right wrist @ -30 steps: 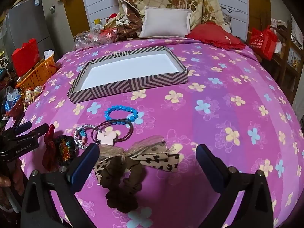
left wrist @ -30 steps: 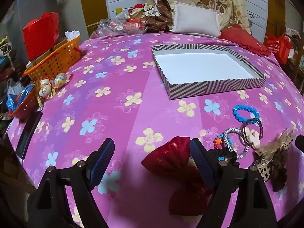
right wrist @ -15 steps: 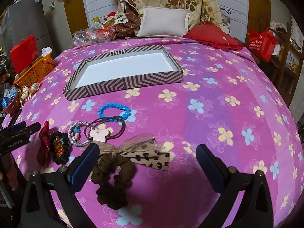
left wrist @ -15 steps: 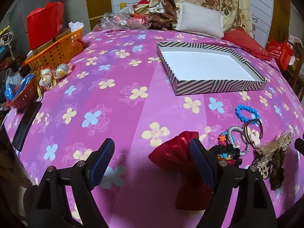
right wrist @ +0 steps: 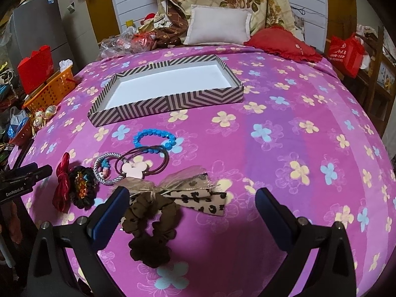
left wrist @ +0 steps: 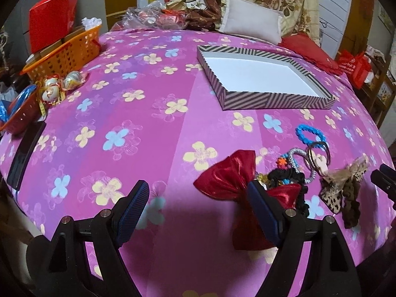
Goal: Organize jewelry
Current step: 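Move left tool to the red satin bow while right tool approaches the leopard-print bow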
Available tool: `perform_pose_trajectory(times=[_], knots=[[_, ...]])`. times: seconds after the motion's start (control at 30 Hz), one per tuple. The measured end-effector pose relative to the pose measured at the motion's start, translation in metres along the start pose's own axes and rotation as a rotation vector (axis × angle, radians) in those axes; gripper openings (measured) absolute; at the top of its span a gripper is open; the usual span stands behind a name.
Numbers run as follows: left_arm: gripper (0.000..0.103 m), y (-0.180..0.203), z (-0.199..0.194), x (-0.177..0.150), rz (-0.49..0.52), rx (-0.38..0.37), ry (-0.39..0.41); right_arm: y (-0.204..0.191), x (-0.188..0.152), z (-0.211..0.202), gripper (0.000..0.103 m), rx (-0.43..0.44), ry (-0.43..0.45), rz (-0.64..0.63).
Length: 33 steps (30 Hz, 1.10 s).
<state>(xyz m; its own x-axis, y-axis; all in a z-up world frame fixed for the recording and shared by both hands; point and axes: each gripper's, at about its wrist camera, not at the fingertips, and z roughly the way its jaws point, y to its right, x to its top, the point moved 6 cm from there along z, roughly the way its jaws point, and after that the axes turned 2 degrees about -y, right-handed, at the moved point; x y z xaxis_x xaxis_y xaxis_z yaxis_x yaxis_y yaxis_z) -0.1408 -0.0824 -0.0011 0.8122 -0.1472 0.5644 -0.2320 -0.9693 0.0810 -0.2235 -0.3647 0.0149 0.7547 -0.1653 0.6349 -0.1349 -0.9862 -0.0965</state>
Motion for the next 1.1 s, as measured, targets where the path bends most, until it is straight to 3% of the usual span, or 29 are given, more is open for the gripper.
perform_pose_trajectory(times=[1.1], knots=[[0.058, 0.01, 0.007, -0.006, -0.029, -0.025, -0.032, -0.01, -0.015, 0.017, 0.103, 0.03, -0.101, -0.006]])
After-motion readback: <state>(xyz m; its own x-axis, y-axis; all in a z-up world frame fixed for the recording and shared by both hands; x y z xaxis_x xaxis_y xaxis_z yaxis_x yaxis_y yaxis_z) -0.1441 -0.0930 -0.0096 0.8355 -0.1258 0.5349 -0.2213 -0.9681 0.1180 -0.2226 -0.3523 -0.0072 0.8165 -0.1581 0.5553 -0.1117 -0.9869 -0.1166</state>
